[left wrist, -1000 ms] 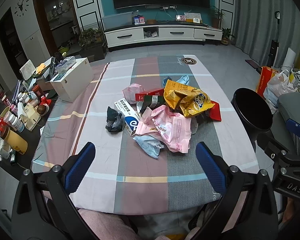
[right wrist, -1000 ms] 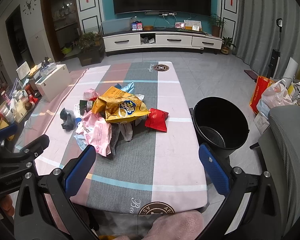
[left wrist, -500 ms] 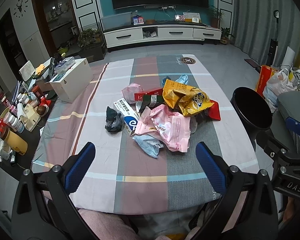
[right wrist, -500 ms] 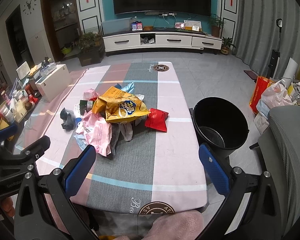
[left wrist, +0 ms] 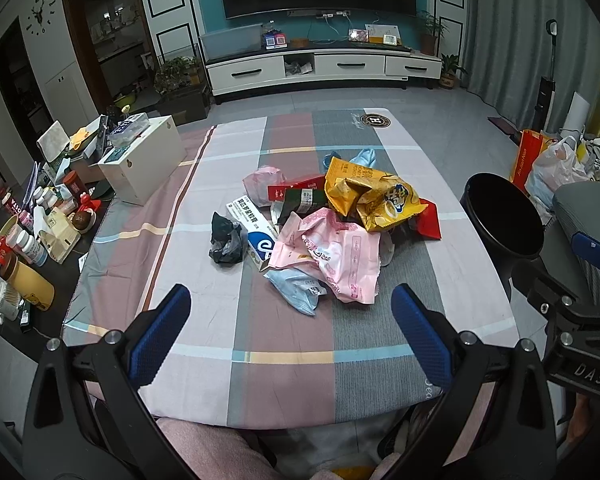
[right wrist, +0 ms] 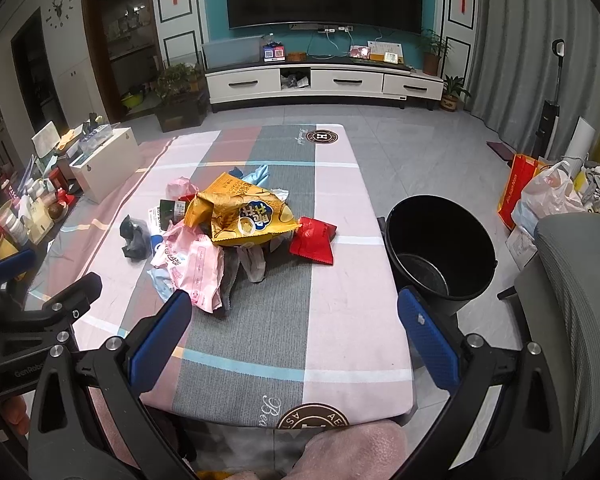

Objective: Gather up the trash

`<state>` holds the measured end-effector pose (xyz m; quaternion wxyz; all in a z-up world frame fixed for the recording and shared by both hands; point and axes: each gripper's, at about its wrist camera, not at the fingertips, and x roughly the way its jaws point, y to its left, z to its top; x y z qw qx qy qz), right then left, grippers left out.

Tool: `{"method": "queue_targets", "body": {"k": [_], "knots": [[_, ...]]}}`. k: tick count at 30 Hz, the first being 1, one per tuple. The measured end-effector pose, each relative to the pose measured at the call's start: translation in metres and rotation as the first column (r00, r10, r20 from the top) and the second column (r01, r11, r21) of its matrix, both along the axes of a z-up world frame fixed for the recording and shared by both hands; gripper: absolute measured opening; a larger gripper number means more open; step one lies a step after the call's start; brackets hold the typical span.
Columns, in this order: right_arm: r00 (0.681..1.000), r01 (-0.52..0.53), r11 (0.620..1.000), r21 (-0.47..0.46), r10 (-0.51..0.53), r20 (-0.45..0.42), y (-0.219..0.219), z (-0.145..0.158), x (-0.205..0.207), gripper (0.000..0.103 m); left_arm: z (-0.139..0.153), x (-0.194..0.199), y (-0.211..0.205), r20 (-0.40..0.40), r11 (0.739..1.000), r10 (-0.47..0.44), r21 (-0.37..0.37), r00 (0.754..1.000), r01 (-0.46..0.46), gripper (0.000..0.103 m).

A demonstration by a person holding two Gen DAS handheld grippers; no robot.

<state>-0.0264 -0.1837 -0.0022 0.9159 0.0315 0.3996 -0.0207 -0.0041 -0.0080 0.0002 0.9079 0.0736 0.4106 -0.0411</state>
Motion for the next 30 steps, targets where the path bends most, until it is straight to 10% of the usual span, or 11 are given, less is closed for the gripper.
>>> {"method": "queue_targets", "body": {"k": [30], "knots": [[0.999, -0.016, 0.997, 0.076, 0.019, -0.041, -0.006, -0.027, 0.012, 0.100, -0.021, 0.017, 0.014, -0.047, 0.998, -0.010, -0.066, 0.999, 0.007, 0.100]]}}
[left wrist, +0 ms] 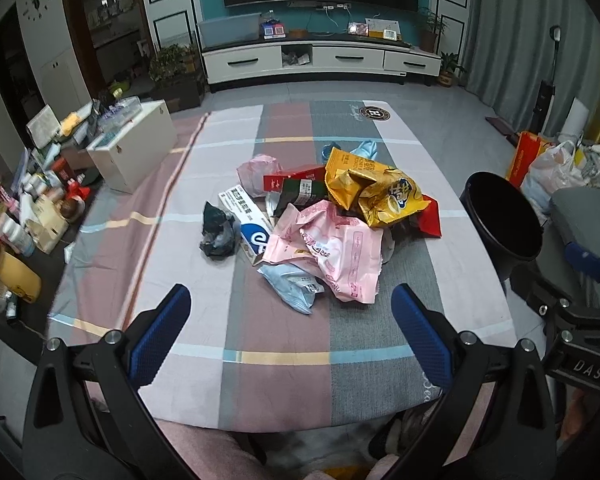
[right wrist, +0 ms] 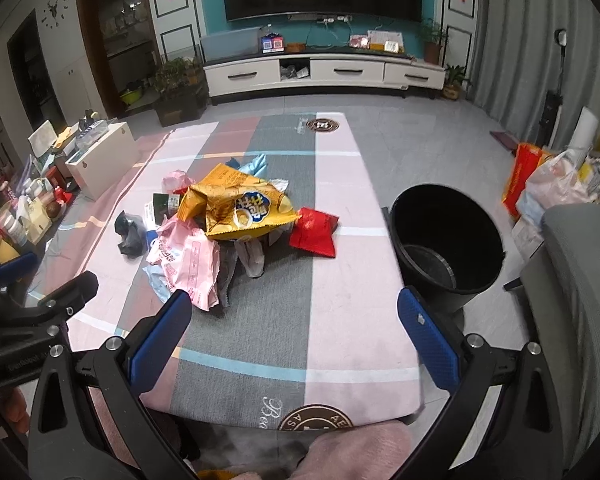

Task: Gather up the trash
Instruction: 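Grasp the yellow snack bag with the right tool while the left tool grasps the pink wrapper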

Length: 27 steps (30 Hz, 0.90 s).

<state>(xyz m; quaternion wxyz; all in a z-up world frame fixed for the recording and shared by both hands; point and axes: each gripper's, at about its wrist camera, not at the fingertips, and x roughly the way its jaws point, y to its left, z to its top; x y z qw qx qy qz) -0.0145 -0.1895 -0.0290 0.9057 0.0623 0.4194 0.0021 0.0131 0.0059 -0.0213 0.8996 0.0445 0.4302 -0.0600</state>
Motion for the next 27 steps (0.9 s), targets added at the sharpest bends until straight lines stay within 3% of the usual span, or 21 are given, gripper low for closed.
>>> {"method": "queue_targets", "body": {"k": [5, 9, 12, 15, 19, 20, 23, 27], "knots": [[0.998, -0.020, 0.977, 0.211, 0.032, -0.054, -0.021, -0.043, 0.012, 0.100, -0.029, 0.015, 0.029, -0.056, 0.987, -0.004, -0.162, 0.998, -0.005, 0.100], [0.998, -0.030, 0.956, 0.293, 0.044, -0.043, -0.030, -0.067, 0.016, 0.100, -0.059, 0.023, 0.049, -0.092, 0.952, -0.023, -0.306, 0.995, -0.006, 0.100], [0.997, -0.073, 0.950, 0.304, 0.071, 0.019, -0.034, -0.072, 0.021, 0.100, -0.077, 0.027, 0.053, -0.095, 0.919, -0.039, -0.394, 0.995, -0.002, 0.100], [0.995, -0.101, 0.919, 0.380, 0.090, 0.046, -0.045, -0.071, 0.041, 0.100, -0.085, 0.031, 0.044, -0.072, 0.916, -0.053, -0.401, 0.996, 0.020, 0.100], [0.994, -0.111, 0.868, 0.484, 0.088, 0.070, -0.061, -0.070, 0.077, 0.100, -0.087, 0.042, 0.023, -0.027, 0.932, -0.077, -0.356, 0.997, 0.063, 0.099], [0.994, -0.110, 0.851, 0.513, 0.093, 0.060, -0.062, -0.073, 0.084, 0.100, -0.089, 0.049, 0.015, -0.026, 0.936, -0.080, -0.346, 0.996, 0.066, 0.095], [0.992, -0.104, 0.755, 0.647, 0.125, 0.013, -0.061, -0.089, 0.103, 0.098, -0.097, 0.065, 0.000, -0.038, 0.945, -0.084, -0.322, 0.996, 0.067, 0.080], [0.994, -0.064, 0.688, 0.723, 0.111, -0.018, -0.056, -0.100, 0.120, 0.094, -0.101, 0.075, -0.010, -0.011, 0.950, -0.108, -0.295, 0.994, 0.100, 0.074]]}}
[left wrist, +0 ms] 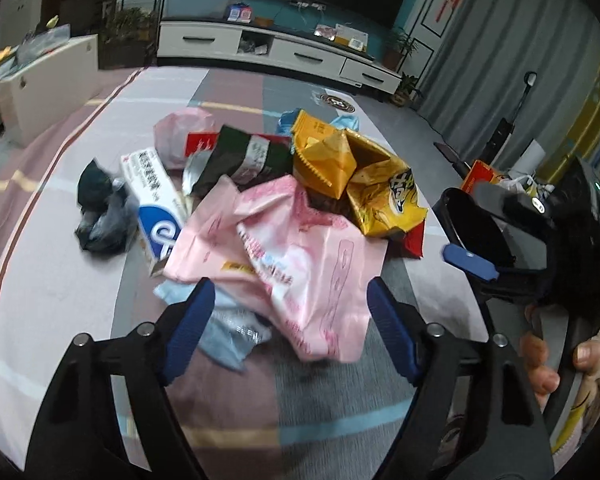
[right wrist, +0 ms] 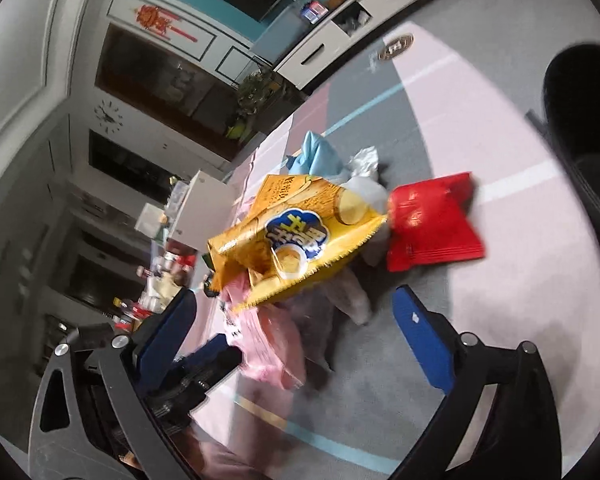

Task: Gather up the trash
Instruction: 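Grasp the yellow snack bag with the right tool while the left tool grasps the pink wrapper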

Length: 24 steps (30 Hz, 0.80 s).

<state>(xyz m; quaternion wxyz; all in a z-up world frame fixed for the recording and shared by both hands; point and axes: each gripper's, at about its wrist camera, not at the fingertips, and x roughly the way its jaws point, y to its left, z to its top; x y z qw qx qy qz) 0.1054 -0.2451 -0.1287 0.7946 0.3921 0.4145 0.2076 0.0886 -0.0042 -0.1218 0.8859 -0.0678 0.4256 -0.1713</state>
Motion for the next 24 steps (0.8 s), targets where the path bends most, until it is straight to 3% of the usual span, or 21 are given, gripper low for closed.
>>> {"method": "queue_targets", "body": {"k": [6, 9, 10, 12, 14, 18, 24], "knots": [[0.997, 0.052, 0.985, 0.162, -0.040, -0.072, 0.002, -0.024, 0.018, 0.075, -0.006, 0.004, 0.000, 0.030, 0.999, -0.034, -0.009, 0.999, 0.034, 0.044], [0.994, 0.072, 0.980, 0.185, -0.055, -0.096, 0.006, -0.030, 0.021, 0.056, -0.010, 0.004, 0.004, 0.023, 0.999, -0.047, -0.026, 0.999, 0.047, 0.034], [0.993, 0.078, 0.979, 0.186, -0.059, -0.107, 0.007, -0.031, 0.020, 0.047, -0.011, 0.004, 0.004, 0.021, 0.998, -0.051, -0.036, 0.998, 0.052, 0.022], [0.991, 0.092, 0.979, 0.182, -0.073, -0.112, 0.006, -0.030, 0.017, 0.039, -0.012, 0.002, 0.007, 0.021, 0.998, -0.052, -0.043, 0.998, 0.053, 0.019], [0.992, 0.094, 0.981, 0.169, -0.079, -0.094, 0.005, -0.027, 0.014, 0.015, -0.012, -0.001, 0.010, 0.022, 0.997, -0.049, -0.057, 0.999, 0.051, 0.012], [0.997, 0.072, 0.985, 0.154, -0.067, -0.036, 0.005, -0.013, 0.002, 0.008, -0.007, -0.008, 0.012, 0.042, 0.995, -0.055, -0.075, 0.998, 0.058, 0.003], [0.996, 0.067, 0.981, 0.179, -0.078, 0.052, -0.008, 0.010, -0.020, 0.005, 0.014, -0.029, 0.012, 0.113, 0.990, -0.080, -0.104, 0.990, 0.092, 0.003]]}}
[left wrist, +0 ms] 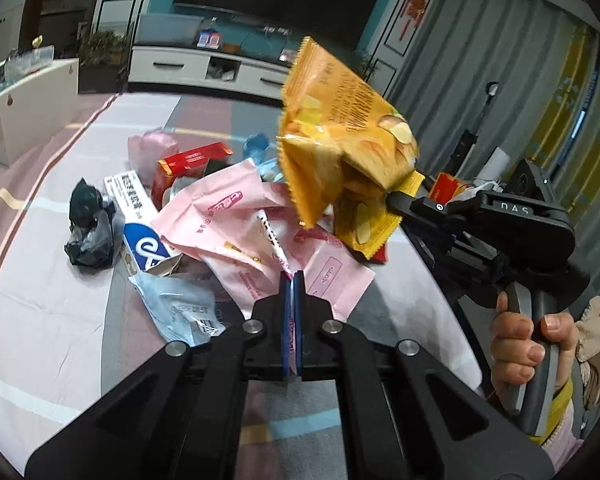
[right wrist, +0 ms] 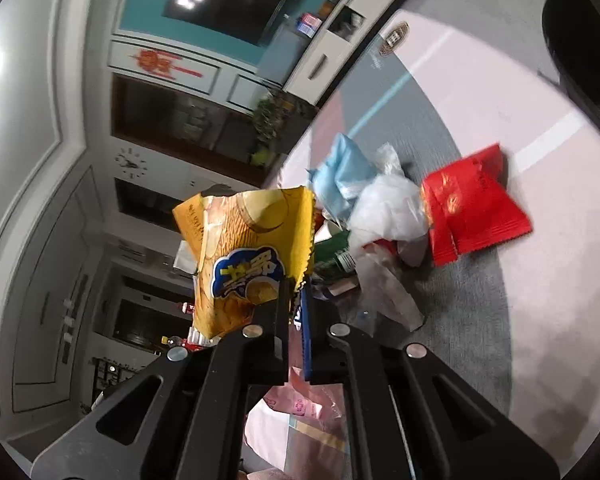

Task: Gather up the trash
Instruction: 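Grasp the yellow snack bag with the right tool while the left tool grasps the pink wrapper, then carry both items to the black bin and open both tools to drop them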

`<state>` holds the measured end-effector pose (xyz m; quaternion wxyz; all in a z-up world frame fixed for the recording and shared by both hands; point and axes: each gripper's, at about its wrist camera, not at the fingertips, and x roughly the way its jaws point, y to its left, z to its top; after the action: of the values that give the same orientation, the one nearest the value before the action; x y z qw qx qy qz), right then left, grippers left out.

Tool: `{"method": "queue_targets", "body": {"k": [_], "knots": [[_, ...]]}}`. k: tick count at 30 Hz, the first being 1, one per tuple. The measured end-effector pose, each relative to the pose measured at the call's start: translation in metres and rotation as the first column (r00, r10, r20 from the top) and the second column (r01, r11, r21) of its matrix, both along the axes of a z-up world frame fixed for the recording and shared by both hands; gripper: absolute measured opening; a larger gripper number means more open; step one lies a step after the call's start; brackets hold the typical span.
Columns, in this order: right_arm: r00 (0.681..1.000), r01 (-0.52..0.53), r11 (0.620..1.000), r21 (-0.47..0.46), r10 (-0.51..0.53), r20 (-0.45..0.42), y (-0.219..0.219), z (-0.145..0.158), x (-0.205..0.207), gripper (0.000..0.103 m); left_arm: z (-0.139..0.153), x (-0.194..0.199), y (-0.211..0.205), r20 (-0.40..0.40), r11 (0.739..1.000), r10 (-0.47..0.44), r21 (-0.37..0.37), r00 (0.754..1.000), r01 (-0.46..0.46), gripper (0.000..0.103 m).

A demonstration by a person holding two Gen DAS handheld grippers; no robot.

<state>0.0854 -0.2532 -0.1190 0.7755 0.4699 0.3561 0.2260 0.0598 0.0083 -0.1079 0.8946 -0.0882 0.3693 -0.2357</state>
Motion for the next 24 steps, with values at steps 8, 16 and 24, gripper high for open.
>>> {"method": "queue_targets", "body": {"k": [8, 16, 24], "knots": [[0.990, 0.099, 0.989, 0.109, -0.109, 0.092, -0.046, 0.018, -0.013, 0.005, 0.039, -0.009, -0.007, 0.086, 0.999, -0.029, -0.036, 0.996, 0.033, 0.002], [0.944, 0.296, 0.943, 0.152, -0.313, 0.102, -0.116, 0.018, -0.030, 0.005, 0.061, 0.012, -0.063, 0.110, 0.992, -0.125, -0.013, 0.986, 0.127, 0.002], [0.790, 0.613, 0.775, -0.157, -0.606, 0.092, -0.181, 0.019, -0.058, 0.005, 0.050, 0.058, -0.174, 0.029, 0.957, -0.289, 0.017, 0.957, 0.289, 0.002]]}}
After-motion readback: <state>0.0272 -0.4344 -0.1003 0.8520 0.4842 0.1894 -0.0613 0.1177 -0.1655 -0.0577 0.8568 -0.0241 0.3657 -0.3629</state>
